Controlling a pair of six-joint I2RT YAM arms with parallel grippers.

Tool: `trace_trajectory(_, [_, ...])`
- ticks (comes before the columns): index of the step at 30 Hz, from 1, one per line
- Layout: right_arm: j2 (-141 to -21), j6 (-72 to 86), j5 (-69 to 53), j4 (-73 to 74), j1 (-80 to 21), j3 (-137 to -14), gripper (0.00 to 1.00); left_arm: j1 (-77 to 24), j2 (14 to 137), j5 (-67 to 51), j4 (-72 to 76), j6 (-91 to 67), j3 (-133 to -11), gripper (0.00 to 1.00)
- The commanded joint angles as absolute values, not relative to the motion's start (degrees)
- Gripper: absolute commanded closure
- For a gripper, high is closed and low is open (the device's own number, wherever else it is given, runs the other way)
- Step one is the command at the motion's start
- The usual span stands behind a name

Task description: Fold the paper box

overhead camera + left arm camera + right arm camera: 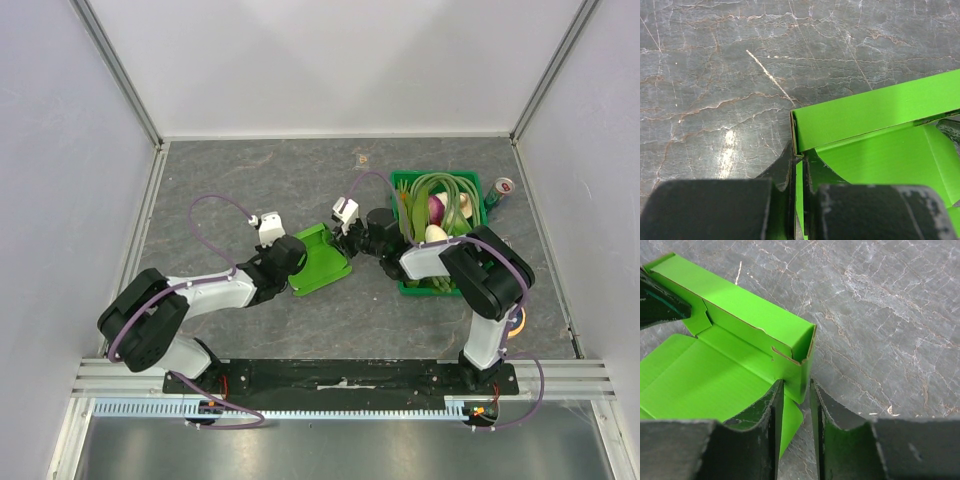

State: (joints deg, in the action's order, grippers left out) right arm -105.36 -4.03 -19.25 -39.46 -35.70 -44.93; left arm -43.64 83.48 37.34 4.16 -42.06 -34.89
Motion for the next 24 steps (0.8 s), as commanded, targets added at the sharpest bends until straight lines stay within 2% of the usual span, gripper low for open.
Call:
trace_trajectory(1, [-106.3, -3.6, -14.9, -46.1, -38.0, -46.8, 0.67, -44.3, 85.7, 34.8, -0.3, -39.7, -36.0, 0.98])
trace_trajectory(9, [-108.1, -2.7, -11.9, -46.8, -38.8, -49.0, 0.76, -44.3, 85.5, 34.5, -0.2, -39.7, -36.2, 0.98])
trace_trajectory(11, [-108.8, -1.5, -10.7, -45.2, -39.3, -50.6, 0.85, -44.3, 85.8, 34.5, -0.2, -40.1, -36.1, 0.98])
trace_trajectory(15, [-109.5, -0.2, -8.8, -45.6, -40.8, -51.6, 0.91, -44.3, 86.0, 34.4, -0.5, -40.5, -36.2, 0.98])
trace_trajectory(19, [-109.6, 2.1, -5.8, -47.8, -41.7, -51.5, 0.78, -44.3, 86.0, 34.5, -0.7, -40.6, -36.2, 0.98])
trace_trajectory(24, [-110.2, 1.8, -3.5, -47.2, -41.8, -52.6, 0.75, -44.3, 85.8, 34.6, -1.0, -40.6, -36.5, 0.98])
